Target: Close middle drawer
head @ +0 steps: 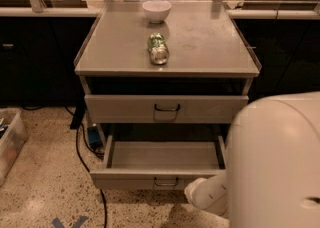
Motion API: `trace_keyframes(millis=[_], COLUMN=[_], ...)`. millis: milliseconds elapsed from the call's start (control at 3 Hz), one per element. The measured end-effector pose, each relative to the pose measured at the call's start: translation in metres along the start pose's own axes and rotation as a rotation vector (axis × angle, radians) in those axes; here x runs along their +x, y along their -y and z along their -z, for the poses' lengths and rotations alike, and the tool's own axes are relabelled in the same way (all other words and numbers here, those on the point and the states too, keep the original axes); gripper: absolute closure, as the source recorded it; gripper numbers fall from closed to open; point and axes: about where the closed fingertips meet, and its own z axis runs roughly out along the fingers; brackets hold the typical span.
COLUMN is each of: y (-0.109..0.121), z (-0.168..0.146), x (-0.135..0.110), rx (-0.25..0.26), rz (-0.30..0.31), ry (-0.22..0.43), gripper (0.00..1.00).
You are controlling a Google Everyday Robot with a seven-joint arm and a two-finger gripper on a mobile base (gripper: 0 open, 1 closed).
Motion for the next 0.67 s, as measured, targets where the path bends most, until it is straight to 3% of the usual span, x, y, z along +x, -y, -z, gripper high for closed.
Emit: trace_keyframes(millis=[333,667], y=[-0.0223,-0.0218], z=[-0.0128,-0.0134], x=[-0.0237,-0.0324], rx=[-0.140,-0.199], rz=[-0.098,-0.174], ry=[0.110,0.202], gripper=[1.00,1.00])
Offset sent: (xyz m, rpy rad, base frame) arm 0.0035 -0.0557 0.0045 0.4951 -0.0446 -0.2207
